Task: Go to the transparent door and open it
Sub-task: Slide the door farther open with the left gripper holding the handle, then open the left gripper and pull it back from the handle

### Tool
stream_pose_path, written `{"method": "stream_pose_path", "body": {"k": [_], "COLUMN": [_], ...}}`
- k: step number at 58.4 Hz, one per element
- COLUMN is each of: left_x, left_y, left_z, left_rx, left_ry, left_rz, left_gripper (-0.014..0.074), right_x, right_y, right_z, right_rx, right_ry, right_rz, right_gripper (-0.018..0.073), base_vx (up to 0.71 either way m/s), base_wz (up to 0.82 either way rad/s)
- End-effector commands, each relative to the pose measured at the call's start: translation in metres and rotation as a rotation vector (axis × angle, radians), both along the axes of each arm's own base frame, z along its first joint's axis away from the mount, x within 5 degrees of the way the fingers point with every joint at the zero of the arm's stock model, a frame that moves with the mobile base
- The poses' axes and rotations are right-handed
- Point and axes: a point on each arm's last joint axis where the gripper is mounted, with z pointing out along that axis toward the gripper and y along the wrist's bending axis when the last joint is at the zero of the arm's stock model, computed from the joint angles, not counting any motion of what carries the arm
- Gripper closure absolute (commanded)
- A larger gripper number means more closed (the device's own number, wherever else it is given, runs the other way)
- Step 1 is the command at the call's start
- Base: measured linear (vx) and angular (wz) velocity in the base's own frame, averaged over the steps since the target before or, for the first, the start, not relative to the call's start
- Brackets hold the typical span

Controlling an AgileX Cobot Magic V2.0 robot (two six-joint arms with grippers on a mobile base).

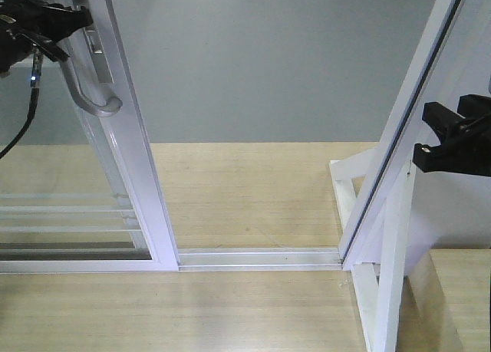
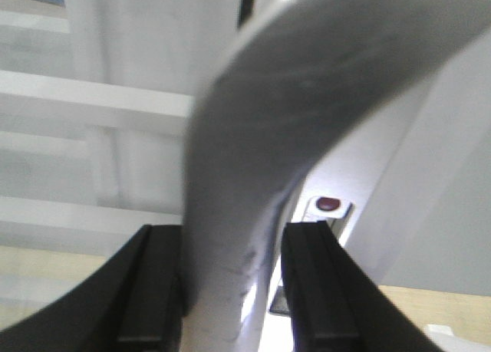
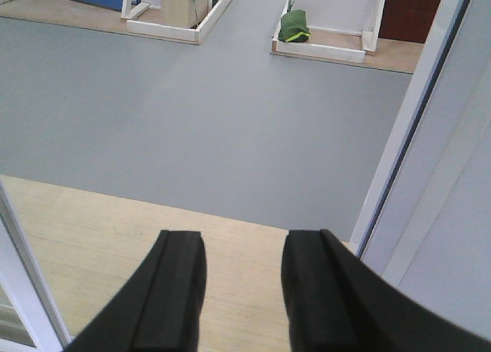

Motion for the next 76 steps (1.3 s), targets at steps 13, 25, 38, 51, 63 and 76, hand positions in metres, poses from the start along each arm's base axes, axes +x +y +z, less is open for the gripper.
{"method": "stream_pose_path", "body": {"k": [13, 25, 38, 51, 63, 76], "left_x": [-0.040, -0.093, -0.167, -0.213, -0.223, -0.227], "left_y": [0.007, 0.010, 0.012, 0.009, 0.009, 0.012], "left_z": [0.051, 0.058, 0.071, 0.072, 0.076, 0.080], "left_rx": [-0.007, -0.004, -0.029, -0.042, -0.044, -0.043], "left_ry": [-0.138, -0.148, -0.180, -0.143, -0.160, -0.210], "left_rz": [0.024, 0.023, 0.001, -0.059, -0.066, -0.041], "left_gripper": [0.0198, 0.0198, 0.0198, 0.0198, 0.0198, 0.0265], "right_x": [0.001, 0.001, 0.001, 0.001, 0.001, 0.001], "right_y": [0.002, 0.002, 0.002, 0.002, 0.002, 0.002], "right_z": [0.017, 0.017, 0.016, 0.016, 0.016, 0.016], "right_rx": [-0.035, -0.040, -0.038, -0.038, -0.038, -0.038], "right_ry": [-0.109, -0.109, -0.104, -0.104, -0.104, -0.105], "right_rz": [0.040, 0.041, 0.038, 0.038, 0.038, 0.038], "right_gripper": [0.0229, 0.0229, 0.0229, 0.0229, 0.0229, 0.0229], "base_vx": [0.00, 0.00, 0.00, 0.00, 0.00, 0.00], "base_wz": [0.00, 0.00, 0.00, 0.00, 0.00, 0.00]}}
